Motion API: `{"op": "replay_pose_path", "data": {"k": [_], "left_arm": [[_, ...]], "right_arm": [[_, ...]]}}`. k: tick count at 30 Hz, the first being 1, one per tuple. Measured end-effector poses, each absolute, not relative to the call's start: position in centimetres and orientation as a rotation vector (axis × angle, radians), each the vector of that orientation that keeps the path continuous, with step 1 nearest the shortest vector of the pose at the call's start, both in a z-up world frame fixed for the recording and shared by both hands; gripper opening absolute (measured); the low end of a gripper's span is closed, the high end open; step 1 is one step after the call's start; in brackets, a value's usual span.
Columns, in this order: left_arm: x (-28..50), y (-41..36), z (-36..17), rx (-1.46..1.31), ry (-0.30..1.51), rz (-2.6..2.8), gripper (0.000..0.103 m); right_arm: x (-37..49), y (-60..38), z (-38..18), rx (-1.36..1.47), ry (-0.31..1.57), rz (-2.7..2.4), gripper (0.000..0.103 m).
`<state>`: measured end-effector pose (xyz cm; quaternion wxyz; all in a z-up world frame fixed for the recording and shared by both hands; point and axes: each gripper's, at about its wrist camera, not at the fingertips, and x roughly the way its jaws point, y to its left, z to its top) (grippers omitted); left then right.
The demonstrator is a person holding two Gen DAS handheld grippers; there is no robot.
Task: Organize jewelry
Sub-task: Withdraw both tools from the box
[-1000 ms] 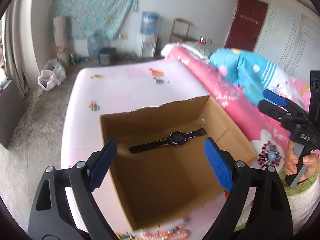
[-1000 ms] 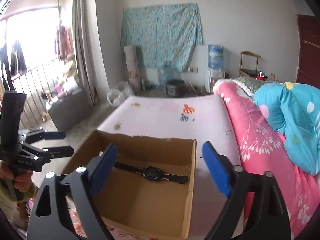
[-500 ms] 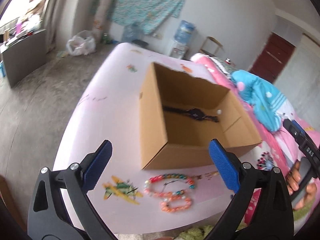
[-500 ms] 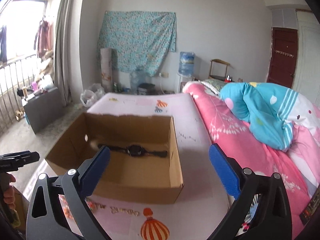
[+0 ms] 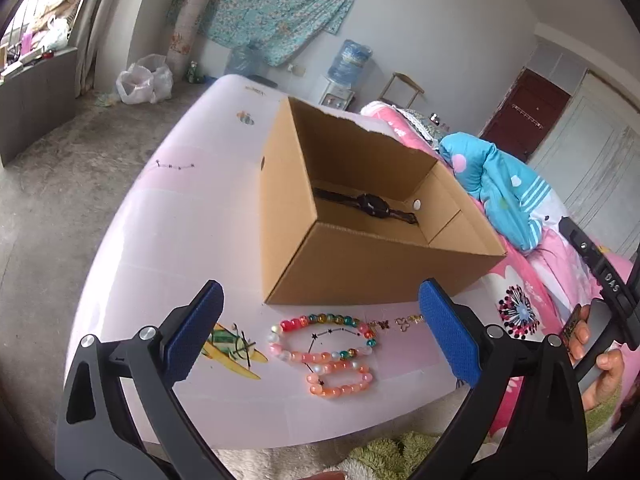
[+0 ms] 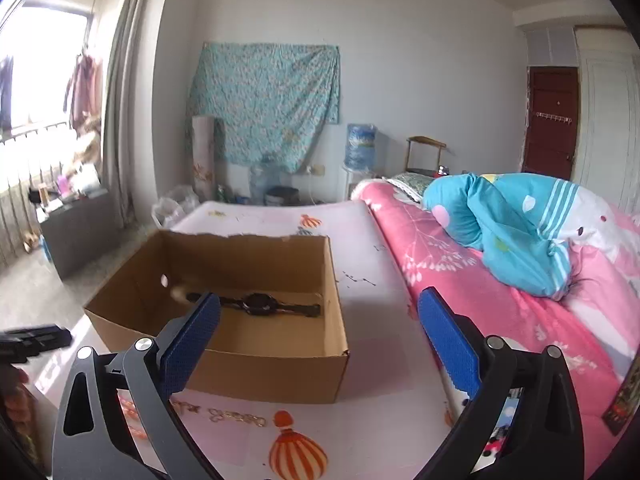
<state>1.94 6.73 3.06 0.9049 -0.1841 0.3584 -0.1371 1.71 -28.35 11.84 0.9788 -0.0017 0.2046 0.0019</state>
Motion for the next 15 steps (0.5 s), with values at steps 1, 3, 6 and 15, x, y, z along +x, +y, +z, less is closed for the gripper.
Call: {"op": "replay_pose_path", "data": {"k": [1, 3, 6, 15], "left_arm": [[1.9, 6.7, 2.8, -0.385, 0.751, -0.295, 0.095], [1.6, 6.4, 2.1, -0.388, 0.764, -0.314, 0.095], [1.1, 5.8, 1.2, -0.331, 0.78, -0.28, 0.095], [0.2, 4.1, -1.1, -0.143, 0.859, -0.22, 0.095]], "right_arm": [[1.6, -28.5, 11.8, 0.012, 0.412, 0.024, 0.096], [1.4, -28.3, 11.0, 0.049, 0.437, 0.08, 0.096], [1.5, -27.6, 9.2, 0.093, 0.523, 0.177, 0.096], [2.6, -23.6, 3.6, 0.209, 0.799, 0.424, 0.096]]}}
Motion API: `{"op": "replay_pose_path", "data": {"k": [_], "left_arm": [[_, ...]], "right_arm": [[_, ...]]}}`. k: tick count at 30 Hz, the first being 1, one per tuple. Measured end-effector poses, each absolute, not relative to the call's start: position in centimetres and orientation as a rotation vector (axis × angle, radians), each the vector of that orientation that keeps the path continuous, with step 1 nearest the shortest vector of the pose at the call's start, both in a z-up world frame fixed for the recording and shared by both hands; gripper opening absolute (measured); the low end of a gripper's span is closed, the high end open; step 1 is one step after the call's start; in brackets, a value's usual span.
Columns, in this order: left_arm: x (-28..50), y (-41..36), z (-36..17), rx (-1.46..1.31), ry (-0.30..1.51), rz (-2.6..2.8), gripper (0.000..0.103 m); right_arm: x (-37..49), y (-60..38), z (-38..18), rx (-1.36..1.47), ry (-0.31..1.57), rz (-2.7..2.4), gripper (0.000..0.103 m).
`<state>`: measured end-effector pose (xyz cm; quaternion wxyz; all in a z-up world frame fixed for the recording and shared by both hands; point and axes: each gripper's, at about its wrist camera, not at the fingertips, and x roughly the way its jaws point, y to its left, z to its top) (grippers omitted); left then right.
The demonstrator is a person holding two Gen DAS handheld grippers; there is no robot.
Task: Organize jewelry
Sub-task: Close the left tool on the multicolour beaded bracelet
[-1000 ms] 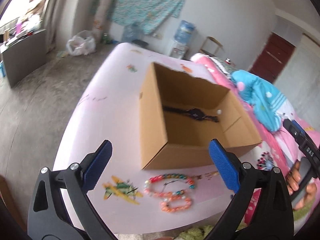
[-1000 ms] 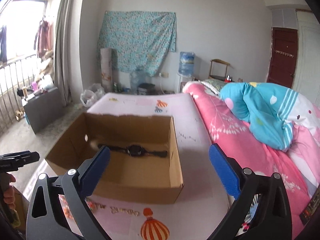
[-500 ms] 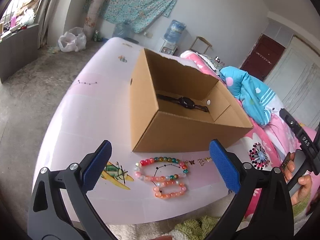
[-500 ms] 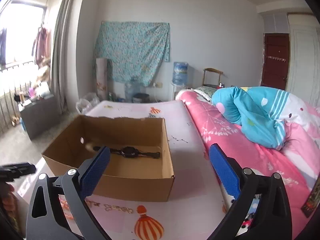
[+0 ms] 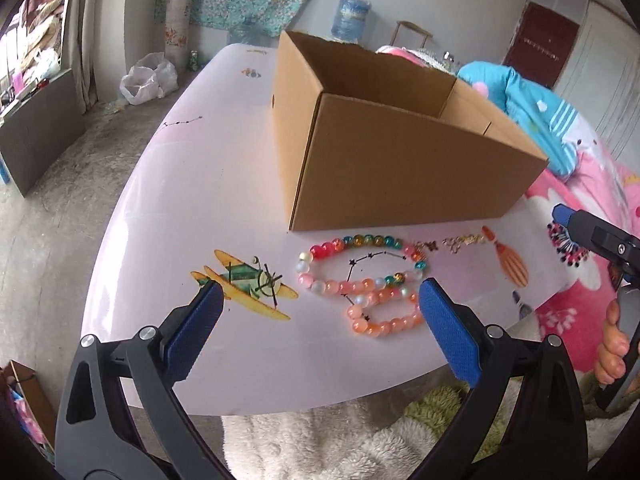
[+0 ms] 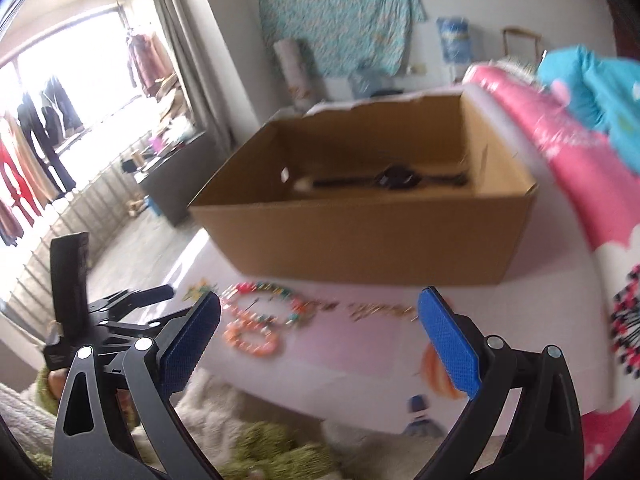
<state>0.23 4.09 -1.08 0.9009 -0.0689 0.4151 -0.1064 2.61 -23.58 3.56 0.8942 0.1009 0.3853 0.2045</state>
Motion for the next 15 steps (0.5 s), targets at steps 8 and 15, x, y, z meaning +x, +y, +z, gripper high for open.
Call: {"op": "replay_pose_path", "data": {"k": [8, 15], "left_arm": [[1.6, 4.6, -0.8, -0.138, 0.842, -0.217, 0.071], [3.6, 5.0, -2.1, -0.133, 0.913, -0.232, 0.053]], "right_arm": [[5.3, -21.4, -0.6, 0.422, 0.968, 0.528, 0.067], [7.2, -19.4, -3.5, 0.494, 1.07, 0.529, 0.044]]}}
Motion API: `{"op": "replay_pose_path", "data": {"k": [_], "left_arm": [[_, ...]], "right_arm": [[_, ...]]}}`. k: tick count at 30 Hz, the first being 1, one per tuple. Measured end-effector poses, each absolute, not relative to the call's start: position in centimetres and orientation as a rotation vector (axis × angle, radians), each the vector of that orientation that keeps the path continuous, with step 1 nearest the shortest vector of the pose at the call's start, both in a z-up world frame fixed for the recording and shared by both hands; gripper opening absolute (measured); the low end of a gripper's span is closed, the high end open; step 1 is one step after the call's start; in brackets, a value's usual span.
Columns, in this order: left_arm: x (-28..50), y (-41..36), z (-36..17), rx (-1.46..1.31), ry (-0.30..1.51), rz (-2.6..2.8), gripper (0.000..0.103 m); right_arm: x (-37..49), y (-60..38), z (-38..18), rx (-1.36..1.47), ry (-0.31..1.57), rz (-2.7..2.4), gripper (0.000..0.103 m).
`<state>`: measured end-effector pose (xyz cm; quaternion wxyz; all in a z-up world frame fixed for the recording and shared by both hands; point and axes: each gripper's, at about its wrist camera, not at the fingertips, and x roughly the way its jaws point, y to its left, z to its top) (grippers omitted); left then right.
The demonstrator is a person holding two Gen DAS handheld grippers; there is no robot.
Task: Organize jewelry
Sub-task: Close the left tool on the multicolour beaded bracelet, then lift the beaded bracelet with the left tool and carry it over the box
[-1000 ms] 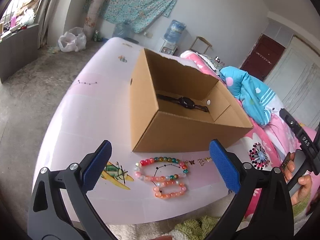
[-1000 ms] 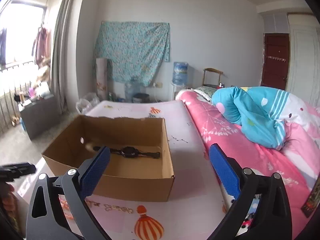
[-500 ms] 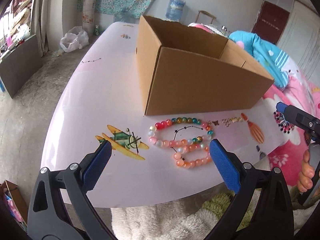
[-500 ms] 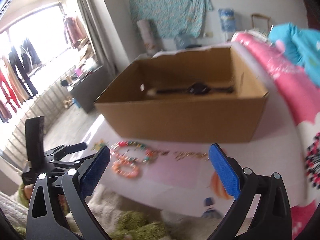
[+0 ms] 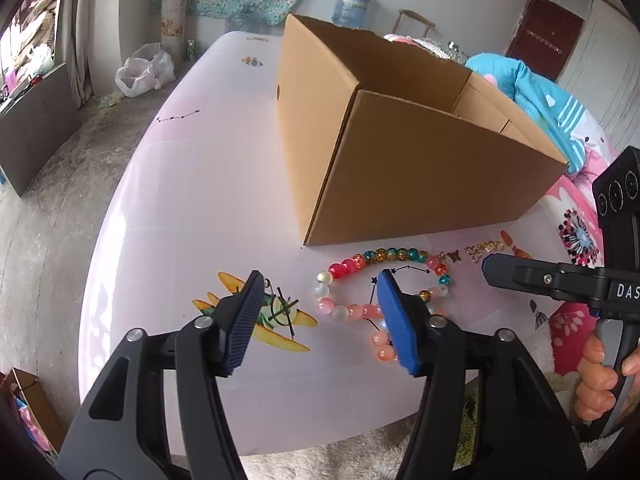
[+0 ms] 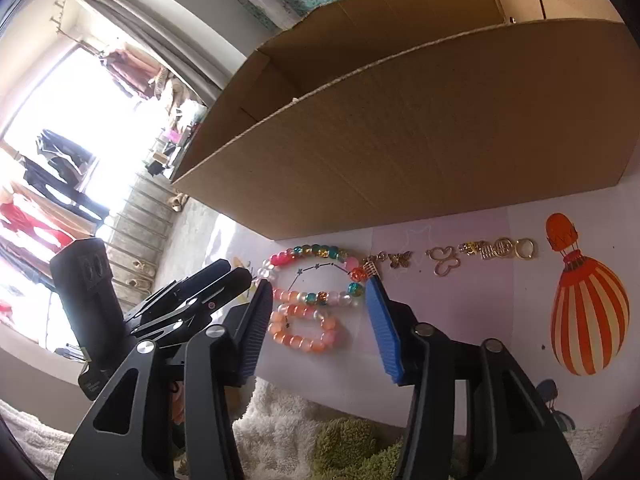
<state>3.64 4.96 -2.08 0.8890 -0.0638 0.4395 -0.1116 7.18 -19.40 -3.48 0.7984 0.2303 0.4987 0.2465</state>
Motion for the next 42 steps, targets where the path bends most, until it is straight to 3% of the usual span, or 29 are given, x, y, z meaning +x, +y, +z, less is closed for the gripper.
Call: {"op": "replay_pose_path", "data": {"k": [6, 11, 25, 30, 42], "left_arm": [[4.4, 4.2, -2.8, -0.073, 0.952, -0.247, 0.039], [4.9, 4.0, -3.4, -0.067, 0.988, -0.253, 0.035], [5.5, 3.3, -3.8, -0.005, 0.986, -0.281, 0.02], [5.4, 3.3, -3.9, 0.043, 0.972, -0.268, 0.009], [4.2, 3.6, -0.4, 0.023, 0.871, -0.289, 0.008]], "right_arm": [[7.9, -17.2, -3.7, 0.435, 1.104, 0.507, 0.033], [8.4, -15.6, -4.2, 0.396, 1.134, 0.483, 0.025], [10.1, -12.9, -4.8, 0.312, 1.16, 0.453, 0.021], [10.4, -11.3, -4.5, 0.23, 1.145, 0.424, 0.01], [9.9, -10.7, -2.0, 0.283, 1.071, 0.462, 0.01]]}}
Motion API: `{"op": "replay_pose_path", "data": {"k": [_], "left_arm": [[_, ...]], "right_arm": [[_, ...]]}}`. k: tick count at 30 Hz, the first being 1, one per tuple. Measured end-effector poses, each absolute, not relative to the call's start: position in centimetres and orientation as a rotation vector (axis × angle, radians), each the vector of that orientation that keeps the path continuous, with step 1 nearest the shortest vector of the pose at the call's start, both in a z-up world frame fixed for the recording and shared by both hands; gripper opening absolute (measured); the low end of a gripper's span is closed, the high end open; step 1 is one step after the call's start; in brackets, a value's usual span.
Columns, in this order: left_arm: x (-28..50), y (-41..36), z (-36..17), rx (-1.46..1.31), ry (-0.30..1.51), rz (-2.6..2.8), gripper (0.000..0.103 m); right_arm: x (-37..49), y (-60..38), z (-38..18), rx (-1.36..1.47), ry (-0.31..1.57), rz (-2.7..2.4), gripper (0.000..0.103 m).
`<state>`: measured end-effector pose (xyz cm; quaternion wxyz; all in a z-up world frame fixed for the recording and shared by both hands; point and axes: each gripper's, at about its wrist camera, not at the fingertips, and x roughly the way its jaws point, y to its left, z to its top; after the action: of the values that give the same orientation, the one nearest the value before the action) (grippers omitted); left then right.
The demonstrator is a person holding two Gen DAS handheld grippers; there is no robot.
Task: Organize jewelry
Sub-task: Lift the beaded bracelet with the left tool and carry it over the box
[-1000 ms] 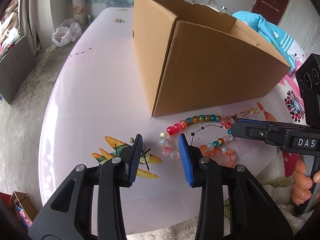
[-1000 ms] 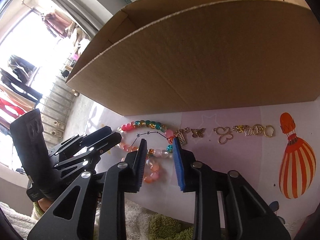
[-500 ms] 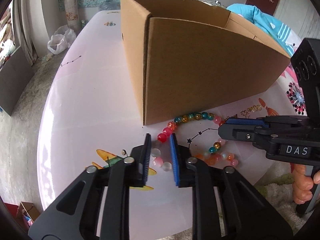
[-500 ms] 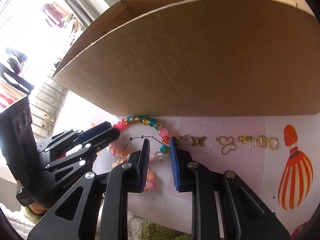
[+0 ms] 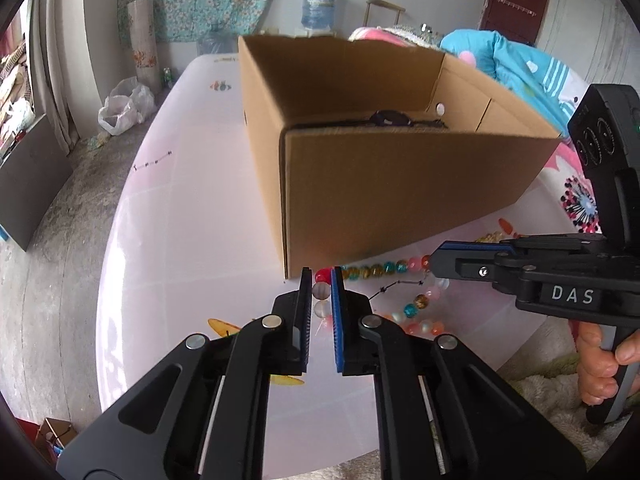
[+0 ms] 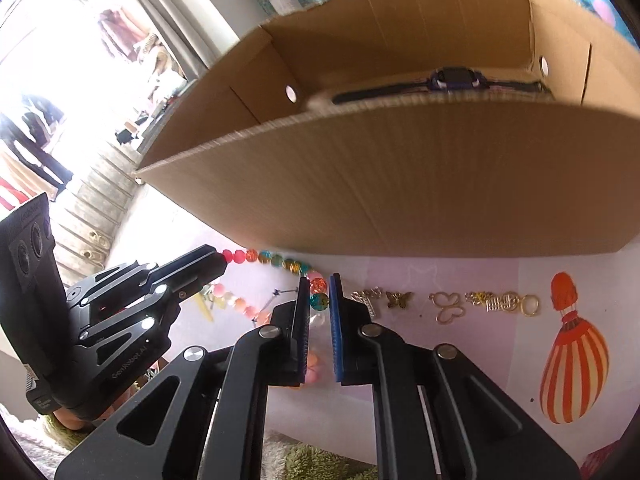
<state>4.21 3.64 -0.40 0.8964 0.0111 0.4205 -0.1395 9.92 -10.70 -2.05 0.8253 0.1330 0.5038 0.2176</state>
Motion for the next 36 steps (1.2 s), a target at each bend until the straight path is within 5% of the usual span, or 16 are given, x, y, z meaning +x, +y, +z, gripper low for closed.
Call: {"op": "replay_pose_path", "data": {"k": [23, 36], "left_arm": [[2.1, -0.8, 13.8, 0.11, 0.502, -0.412, 0.008], [10.9, -1.7, 12.8, 0.227, 0.571, -0.364, 0.008]], "right_arm": [[6.8, -16.2, 9.8, 0.249, 0.678, 0.532, 0.01], [17.9, -16.2, 8.8, 0.288, 0.862, 0.593, 0.01]]}}
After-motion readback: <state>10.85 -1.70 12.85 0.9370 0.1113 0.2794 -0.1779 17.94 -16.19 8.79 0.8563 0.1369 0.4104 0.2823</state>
